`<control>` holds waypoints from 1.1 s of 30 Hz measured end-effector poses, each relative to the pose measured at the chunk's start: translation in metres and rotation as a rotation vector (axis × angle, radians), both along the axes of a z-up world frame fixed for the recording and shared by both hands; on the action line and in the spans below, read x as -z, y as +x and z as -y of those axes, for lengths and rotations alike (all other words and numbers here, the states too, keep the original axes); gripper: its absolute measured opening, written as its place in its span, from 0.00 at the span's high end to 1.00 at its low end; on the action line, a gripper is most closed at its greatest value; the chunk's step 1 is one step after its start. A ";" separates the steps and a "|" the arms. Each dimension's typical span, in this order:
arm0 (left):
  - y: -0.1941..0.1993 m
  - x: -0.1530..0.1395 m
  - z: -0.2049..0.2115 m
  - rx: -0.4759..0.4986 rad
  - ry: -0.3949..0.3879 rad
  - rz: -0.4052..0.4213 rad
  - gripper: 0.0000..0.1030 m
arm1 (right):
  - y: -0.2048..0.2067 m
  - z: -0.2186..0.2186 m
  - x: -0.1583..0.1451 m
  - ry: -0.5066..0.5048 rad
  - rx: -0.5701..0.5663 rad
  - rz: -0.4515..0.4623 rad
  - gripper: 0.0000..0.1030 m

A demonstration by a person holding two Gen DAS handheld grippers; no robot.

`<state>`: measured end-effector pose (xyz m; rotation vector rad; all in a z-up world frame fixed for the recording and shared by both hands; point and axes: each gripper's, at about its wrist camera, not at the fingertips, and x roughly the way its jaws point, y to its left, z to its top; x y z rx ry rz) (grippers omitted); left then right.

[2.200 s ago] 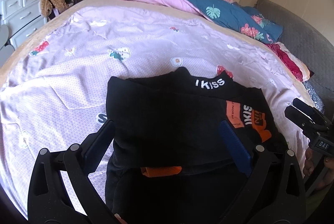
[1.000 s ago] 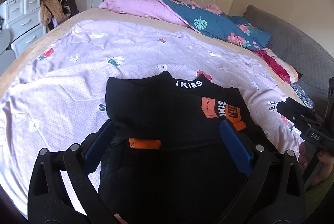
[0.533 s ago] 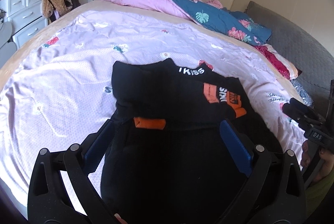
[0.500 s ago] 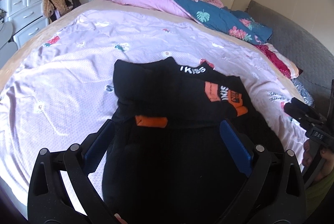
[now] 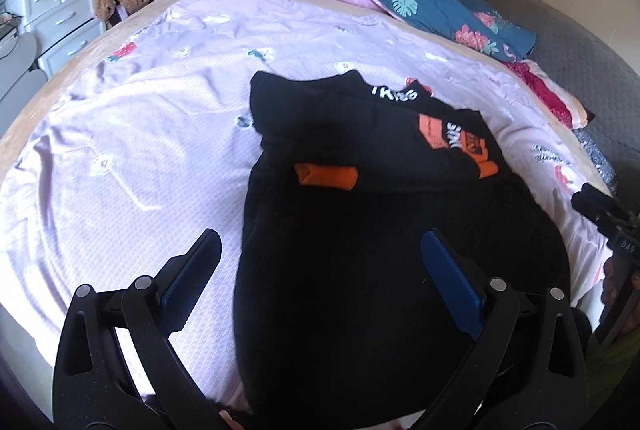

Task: Fold small clothes
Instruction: 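Move the left gripper to the shirt hem and grasp it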

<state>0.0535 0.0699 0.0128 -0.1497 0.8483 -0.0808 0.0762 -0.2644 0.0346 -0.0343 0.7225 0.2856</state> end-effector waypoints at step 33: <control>-0.064 0.039 -0.023 0.010 -0.025 -0.129 0.15 | -0.033 0.021 0.014 -0.038 0.021 -0.044 0.04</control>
